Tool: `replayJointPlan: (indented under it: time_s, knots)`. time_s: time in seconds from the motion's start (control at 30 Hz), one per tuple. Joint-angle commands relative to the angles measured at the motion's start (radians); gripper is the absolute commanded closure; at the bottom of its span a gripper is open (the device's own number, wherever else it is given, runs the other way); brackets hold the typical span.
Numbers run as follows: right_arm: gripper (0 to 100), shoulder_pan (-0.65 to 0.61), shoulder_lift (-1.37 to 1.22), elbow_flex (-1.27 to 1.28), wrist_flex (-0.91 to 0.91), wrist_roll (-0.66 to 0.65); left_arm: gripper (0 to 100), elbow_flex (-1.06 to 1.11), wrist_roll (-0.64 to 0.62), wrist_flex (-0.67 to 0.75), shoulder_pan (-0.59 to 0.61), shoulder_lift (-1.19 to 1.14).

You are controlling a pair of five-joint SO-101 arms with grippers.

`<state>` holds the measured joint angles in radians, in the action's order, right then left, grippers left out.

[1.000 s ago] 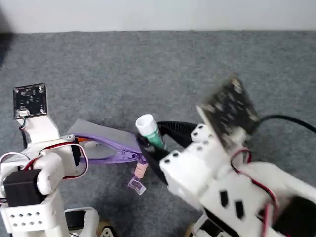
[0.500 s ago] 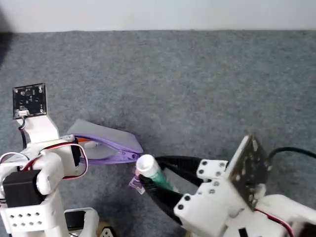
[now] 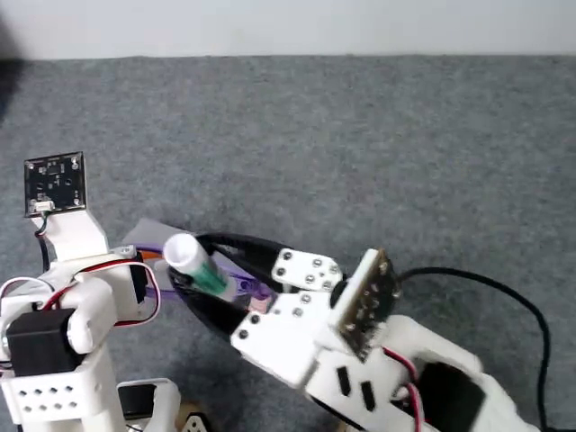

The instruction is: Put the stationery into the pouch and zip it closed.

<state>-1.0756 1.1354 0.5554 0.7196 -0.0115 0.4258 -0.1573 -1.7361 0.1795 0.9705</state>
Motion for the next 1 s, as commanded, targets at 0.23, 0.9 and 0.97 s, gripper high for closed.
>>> replayJointPlan:
  time_s: [0.23,0.9,0.97]
  knots:
    - [99.1,-0.01,0.01,0.276,-0.372,-0.02,98,-0.016,-0.012,-0.015,0.006,0.014]
    - [98.7,0.038,0.013,0.589,-0.688,-0.026,98,-0.015,-0.012,-0.015,0.006,0.014]
    - [98.6,0.062,0.018,0.588,-0.653,-0.04,98,-0.015,-0.012,-0.015,0.006,0.014]
